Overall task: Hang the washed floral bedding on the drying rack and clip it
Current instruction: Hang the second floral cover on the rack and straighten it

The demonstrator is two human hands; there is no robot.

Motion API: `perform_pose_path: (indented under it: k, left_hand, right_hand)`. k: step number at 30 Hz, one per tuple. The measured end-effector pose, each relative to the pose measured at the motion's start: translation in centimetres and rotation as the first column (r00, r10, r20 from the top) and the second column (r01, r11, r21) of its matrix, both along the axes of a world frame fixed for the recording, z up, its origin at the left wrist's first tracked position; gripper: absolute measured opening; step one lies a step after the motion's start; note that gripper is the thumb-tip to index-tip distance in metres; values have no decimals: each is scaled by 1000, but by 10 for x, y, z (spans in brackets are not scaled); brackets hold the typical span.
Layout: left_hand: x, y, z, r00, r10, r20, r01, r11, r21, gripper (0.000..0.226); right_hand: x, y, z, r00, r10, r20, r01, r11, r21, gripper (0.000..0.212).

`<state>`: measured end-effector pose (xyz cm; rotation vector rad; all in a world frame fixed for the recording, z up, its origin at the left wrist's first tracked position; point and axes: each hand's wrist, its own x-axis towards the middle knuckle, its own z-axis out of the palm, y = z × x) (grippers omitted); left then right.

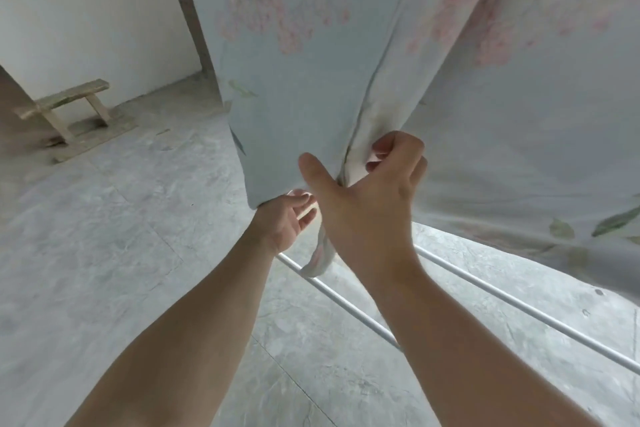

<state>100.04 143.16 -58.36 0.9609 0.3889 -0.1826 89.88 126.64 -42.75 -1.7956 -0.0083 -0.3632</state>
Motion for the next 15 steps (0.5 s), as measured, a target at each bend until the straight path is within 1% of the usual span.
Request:
perform_pose_path:
  k: [1,2,3,4,5,6,7,8,9,10,11,12,13,14,15]
  left_hand:
    - [0,6,-1,999,40,-2,-40,998,-42,40]
    - [-1,12,-1,990,135,-37,-137,988,-72,43]
    - [-3,25,-6,965,243,-98,-254,961,-115,55]
    - [-1,42,-11,926,351,-139,-371,916,-154,60]
    - [-2,58,-8,891,433,-140,-455,856,-247,57]
    - [-5,69,-6,868,486,-98,-490,812,-318,50]
    - [-8,79,-2,885,466,2,-430,817,-385,43]
    - [-10,88,6,919,377,118,-315,880,-355,40]
    - [-16,88,17,946,225,233,-170,957,-235,42]
    - [-17,84,24,946,44,322,-30,998,-47,47]
    - [-16,78,29,918,-116,379,68,988,140,52]
    - [-13,70,33,898,-213,386,99,951,292,57]
    - [-9,64,34,890,-240,387,81,919,385,58]
    - [-4,59,33,897,-223,381,34,895,445,53]
    - [1,55,31,910,-184,373,-15,882,472,45]
  right_hand:
    - [11,-9,-8,995,-85,51,86,996,-29,61]
    - [21,-22,-17,980,-178,83,183,982,-46,52]
    - [32,-34,-26,960,-265,90,271,960,-70,46]
    - [39,-47,-34,938,-337,86,344,934,-94,42]
    - [45,-57,-42,917,-390,84,398,909,-123,43]
    - [45,-68,-48,901,-427,72,433,890,-141,48]
    - [45,-72,-54,885,-461,69,466,871,-155,52]
    - [45,-71,-59,858,-509,73,513,842,-164,56]
    - [42,-71,-63,820,-565,96,573,805,-157,60]
    - [40,-73,-65,774,-619,135,633,763,-132,61]
    - [42,-76,-66,726,-668,167,686,721,-96,61]
    - [42,-78,-65,688,-700,189,721,690,-67,59]
    - [46,-77,-66,674,-702,231,732,677,-78,60]
    - [47,-74,-63,673,-688,271,732,672,-112,62]
    - [46,-68,-58,664,-664,343,736,662,-143,60]
